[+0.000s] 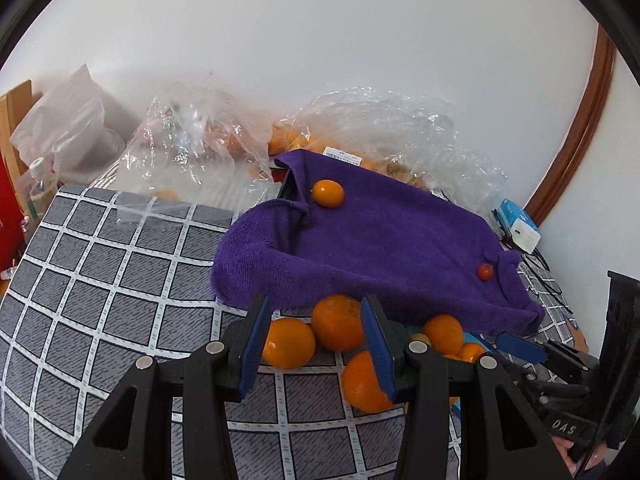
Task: Organize fruits
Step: 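Grasp an orange from the pile with the right gripper while the left gripper returns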
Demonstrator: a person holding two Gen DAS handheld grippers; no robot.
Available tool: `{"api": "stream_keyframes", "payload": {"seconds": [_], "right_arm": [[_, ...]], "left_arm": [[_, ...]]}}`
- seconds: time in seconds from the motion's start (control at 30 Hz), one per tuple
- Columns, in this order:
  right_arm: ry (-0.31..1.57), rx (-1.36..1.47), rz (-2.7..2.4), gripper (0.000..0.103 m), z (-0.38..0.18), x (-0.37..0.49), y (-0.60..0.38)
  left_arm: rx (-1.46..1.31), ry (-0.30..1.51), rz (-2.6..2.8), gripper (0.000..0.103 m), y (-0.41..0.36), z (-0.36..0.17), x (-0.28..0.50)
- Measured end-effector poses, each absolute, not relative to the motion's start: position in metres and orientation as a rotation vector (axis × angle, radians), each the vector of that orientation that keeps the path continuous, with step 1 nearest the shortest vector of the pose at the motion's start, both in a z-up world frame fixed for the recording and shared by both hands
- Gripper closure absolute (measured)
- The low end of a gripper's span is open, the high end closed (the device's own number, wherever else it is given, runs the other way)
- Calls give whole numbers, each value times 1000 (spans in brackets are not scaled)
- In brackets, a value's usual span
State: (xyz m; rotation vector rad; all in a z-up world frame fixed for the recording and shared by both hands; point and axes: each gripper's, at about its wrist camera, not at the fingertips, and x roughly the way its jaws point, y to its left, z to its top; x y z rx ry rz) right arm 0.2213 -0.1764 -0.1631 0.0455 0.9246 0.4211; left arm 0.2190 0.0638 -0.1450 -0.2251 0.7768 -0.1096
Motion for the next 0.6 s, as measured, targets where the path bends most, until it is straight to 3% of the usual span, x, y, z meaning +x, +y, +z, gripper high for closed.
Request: {"api": "stream_keyframes", "payload": {"seconds": [0.2,0.27,0.6], "right_arm": [[964,-15,411,59,-178,224,-165],[974,-28,418,70,-180,225,-161],[910,-11,341,70,-165,220,-187]], "left_arm": [[-217,809,-114,54,57,-150,219],[-218,829,-117,54,56,-152,220],[-191,877,-52,52,56,-169,224]]}}
